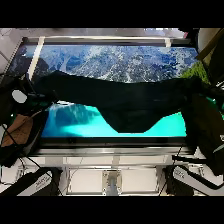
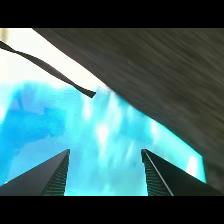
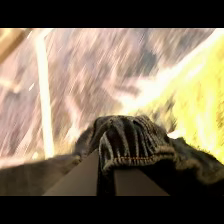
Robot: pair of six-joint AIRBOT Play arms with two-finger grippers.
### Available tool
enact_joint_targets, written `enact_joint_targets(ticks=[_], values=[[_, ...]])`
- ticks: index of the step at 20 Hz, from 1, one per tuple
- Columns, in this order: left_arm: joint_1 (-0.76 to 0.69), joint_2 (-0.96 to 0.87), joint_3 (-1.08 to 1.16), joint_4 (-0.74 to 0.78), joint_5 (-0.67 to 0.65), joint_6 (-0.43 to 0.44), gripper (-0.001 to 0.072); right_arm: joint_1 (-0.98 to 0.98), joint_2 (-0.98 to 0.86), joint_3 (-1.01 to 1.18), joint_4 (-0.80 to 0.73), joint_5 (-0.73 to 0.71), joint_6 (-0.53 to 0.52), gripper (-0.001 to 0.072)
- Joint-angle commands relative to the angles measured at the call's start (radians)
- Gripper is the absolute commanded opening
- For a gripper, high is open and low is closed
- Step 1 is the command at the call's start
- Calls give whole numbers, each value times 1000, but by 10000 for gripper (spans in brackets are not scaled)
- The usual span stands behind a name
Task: Fold the clothes and pants, and hang the long-sleeved shirts on hangers.
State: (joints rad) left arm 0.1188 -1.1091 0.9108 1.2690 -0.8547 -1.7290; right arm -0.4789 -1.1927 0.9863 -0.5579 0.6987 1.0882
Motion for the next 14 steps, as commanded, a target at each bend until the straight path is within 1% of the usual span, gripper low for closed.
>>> enact_joint_targets(ticks=[1, 2, 3, 5, 7, 8, 9, 10, 11, 13, 14], values=[[3, 4, 1, 1, 3, -2, 487, -12, -129, 111, -43, -40, 59, 44], [3, 4, 1, 1, 3, -14, 487, 2, -174, 126, -40, -34, 59, 167], [3, 4, 1, 0, 10, -24, 487, 16, -216, 142, -40, -32, 69, 361], [3, 4, 1, -16, 47, -24, 487, 24, -262, 179, -42, -32, 82, 371], [-1, 3, 1, -108, 70, -21, 487, -8, -254, 224, -47, -17, 82, 370], [-21, 0, 0, -155, 61, 12, 487, -36, -242, 258, -49, 26, 82, 370], [-62, -6, 0, -180, 40, 82, 487, -68, -225, 294, -50, 90, 79, 371], [-125, -19, 0, -182, 19, 128, 487, -96, -206, 325, -53, 155, 69, 370], [-207, -42, 0, -179, 19, 144, 487, -124, -181, 356, -61, 225, 68, 370], [-383, -112, 0, -179, 71, 144, 487, -171, -122, 402, -84, 347, 52, 370], [-459, -154, 0, -179, 97, 143, 487, -188, -87, 416, -92, 385, 50, 370]])
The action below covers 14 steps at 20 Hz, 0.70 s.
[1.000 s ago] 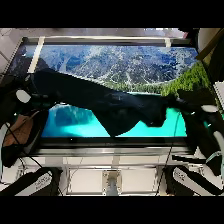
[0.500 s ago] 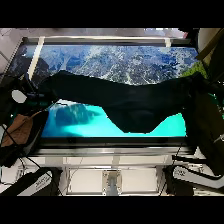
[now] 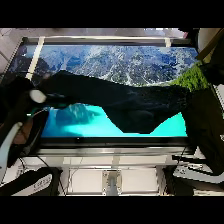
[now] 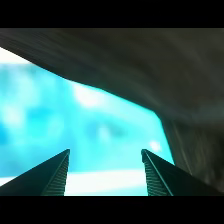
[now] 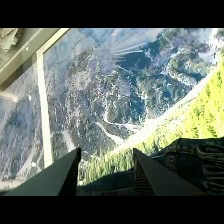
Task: Fold the clothes and pants, and hang the long-sleeved shirts on hangers.
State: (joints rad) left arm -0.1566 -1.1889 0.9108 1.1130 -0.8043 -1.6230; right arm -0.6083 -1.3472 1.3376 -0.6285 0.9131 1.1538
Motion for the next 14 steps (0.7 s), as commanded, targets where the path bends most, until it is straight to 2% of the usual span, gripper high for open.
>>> enact_joint_targets(ticks=[1, 2, 3, 4, 6, 14], values=[[-248, -120, 0, -24, 70, 29, 485, -74, 109, 75, -28, 194, -15, 371], [-298, -163, 0, -33, 95, 6, 451, -85, 147, 83, -32, 202, -16, 370], [-330, -196, 0, -52, 126, 2, 326, -96, 190, 87, -32, 202, -21, 371], [-348, -224, 0, -87, 164, 0, 273, -103, 227, 89, -33, 201, -23, 371], [-353, -262, 0, -188, 221, 0, 273, -109, 291, 89, -45, 201, -24, 371], [-337, -319, 1, -322, 308, 1, 273, -108, 349, 87, -62, 250, -42, 371]])
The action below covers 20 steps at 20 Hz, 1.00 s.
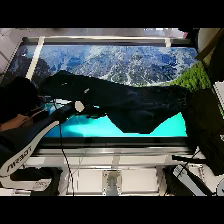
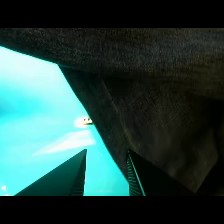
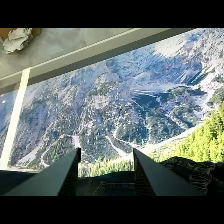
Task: Fold the clothes and pants, and hang the long-sleeved shirts on hangers.
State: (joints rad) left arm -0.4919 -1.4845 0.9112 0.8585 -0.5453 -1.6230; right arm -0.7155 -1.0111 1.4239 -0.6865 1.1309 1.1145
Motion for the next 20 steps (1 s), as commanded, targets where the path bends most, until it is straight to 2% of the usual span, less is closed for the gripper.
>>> enact_joint_targets(ticks=[1, 4, 7, 9, 11, 12, 13, 14, 16, 20], values=[[-2, -33, 0, -68, 47, 1, 273, -1, 13, 1, -4, 40, -3, 371], [-3, -59, 1, -70, 61, 1, 273, -1, 13, 1, -4, 41, -3, 371], [-4, -78, 3, -120, 150, 11, 272, -1, 13, 1, -4, 64, -3, 370], [-4, -92, 18, -138, 191, 16, 224, -1, 13, 1, -4, 81, -3, 371], [-6, -120, 56, -138, 185, 16, 218, -1, 13, 1, -3, 86, -3, 371], [-6, -127, 72, -138, 174, 16, 97, -1, 13, 1, -3, 89, -3, 371], [-6, -124, 81, -133, 166, 16, 15, -1, 13, 1, -4, 96, -3, 370], [1, -114, 84, -118, 158, 19, 14, -1, 13, 1, -4, 111, -3, 370], [34, -74, 83, -27, 85, 19, 13, -1, 14, 1, -26, 139, -4, 371], [140, 100, 83, 238, -257, 15, 12, -1, 14, 1, -124, 231, -5, 370]])
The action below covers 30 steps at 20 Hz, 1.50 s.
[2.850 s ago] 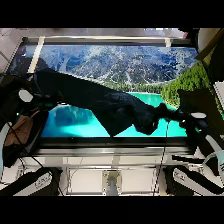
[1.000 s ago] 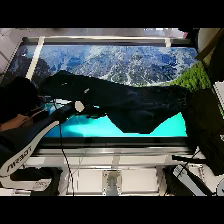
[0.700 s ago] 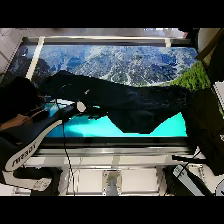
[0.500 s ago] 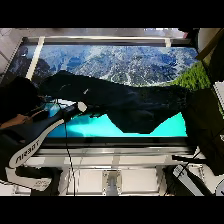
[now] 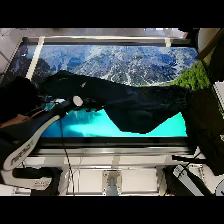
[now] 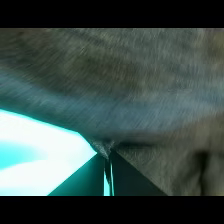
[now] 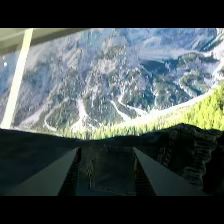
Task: Fold the clothes and pants, and hang the long-sleeved shirts on hangers.
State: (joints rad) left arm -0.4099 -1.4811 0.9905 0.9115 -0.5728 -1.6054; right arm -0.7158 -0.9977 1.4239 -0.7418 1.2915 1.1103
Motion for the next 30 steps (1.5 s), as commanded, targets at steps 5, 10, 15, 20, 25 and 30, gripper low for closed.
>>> enact_joint_targets(ticks=[5, 10, 15, 20, 25, 30], values=[[85, 438, 3, 478, -649, -87, 12, 0, 19, -56, -164, 133, -1, 369], [86, 747, -22, 807, -868, -374, 12, 0, 68, -279, -164, 138, -5, 370], [85, 901, -243, 681, -867, -506, 14, 0, 74, -459, -164, 129, -32, 369], [98, 916, -323, 641, -665, -472, 678, 0, 74, -480, -164, 103, -56, 370], [297, 988, -295, 1028, -881, -587, 667, 0, 75, -480, -225, 105, -85, 370], [710, 1080, -401, 1051, -896, -576, 218, 0, 75, -480, -202, 103, -101, 370]])
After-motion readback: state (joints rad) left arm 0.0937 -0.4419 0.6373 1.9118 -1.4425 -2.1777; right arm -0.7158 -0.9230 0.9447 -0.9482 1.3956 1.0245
